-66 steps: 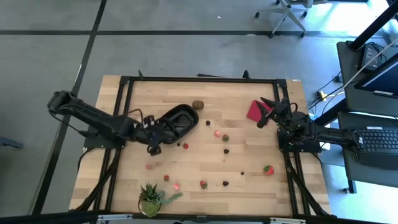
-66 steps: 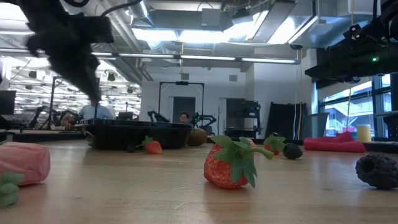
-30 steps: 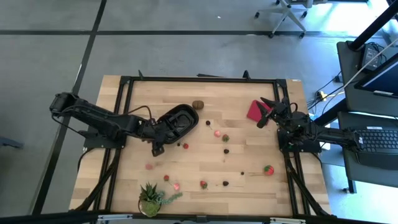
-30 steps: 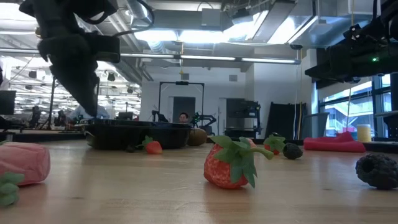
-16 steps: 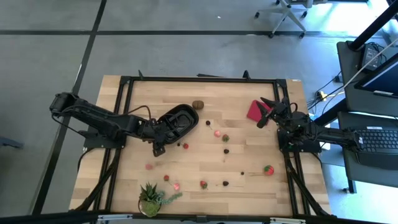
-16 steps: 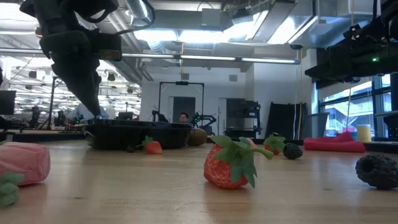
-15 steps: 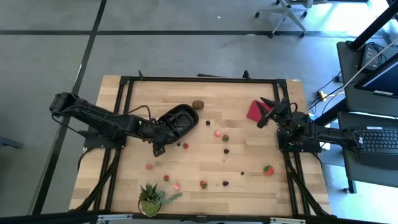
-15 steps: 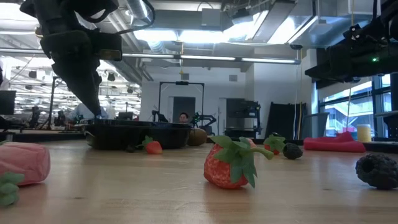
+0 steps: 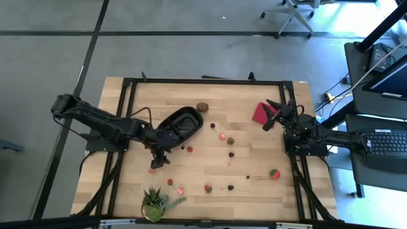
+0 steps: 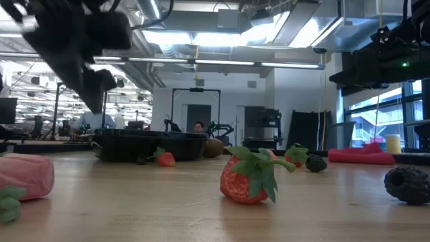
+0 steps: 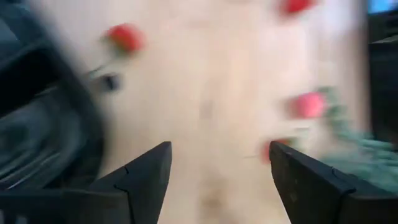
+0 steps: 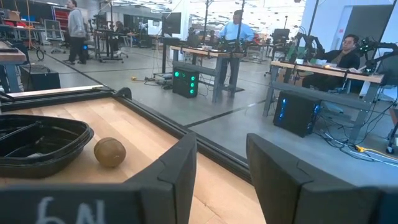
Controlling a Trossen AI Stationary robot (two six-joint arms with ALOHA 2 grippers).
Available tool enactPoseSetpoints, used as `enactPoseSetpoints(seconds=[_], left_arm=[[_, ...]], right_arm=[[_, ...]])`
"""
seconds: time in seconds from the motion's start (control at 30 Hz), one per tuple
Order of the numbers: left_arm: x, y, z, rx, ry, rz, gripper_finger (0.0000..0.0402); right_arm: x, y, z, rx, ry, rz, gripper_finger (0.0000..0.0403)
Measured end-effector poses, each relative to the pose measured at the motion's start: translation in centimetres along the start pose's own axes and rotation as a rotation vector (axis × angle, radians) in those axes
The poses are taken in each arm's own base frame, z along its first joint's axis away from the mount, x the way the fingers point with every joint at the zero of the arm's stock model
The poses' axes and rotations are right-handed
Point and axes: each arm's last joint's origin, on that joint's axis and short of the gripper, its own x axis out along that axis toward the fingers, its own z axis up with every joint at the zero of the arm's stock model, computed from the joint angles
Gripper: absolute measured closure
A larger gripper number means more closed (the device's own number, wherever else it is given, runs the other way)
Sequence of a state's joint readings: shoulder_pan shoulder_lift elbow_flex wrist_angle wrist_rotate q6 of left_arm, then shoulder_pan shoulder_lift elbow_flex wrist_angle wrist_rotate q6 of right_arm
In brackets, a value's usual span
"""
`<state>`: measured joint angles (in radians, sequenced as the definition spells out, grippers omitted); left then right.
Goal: Pick and placing Produce into tupperware
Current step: Put the pink peach into the black bin
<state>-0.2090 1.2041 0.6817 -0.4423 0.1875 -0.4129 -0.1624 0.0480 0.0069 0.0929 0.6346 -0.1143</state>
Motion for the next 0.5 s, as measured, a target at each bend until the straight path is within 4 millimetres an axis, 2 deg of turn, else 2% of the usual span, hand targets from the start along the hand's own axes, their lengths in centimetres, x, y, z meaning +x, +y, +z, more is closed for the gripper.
enactPoseSetpoints(seconds=[0.13, 0.23, 0.5], left_arm=[[-0.5, -1.8, 0.9, 0.120, -0.029, -0.134, 0.0138], [-1.2, -3.0, 1.3, 0.218, -0.067, -0.152, 0.0139], [-1.6, -3.0, 1.1, 0.181, -0.086, -0.049, 0.0157]], right_arm=[[0.0, 0.0, 0.0, 0.000, 0.000, 0.000, 0.0260], [0.0, 0.0, 0.0, -0.003, 0.000, 0.000, 0.0260], [0.0, 0.0, 0.0, -0.026, 0.000, 0.000, 0.0260]])
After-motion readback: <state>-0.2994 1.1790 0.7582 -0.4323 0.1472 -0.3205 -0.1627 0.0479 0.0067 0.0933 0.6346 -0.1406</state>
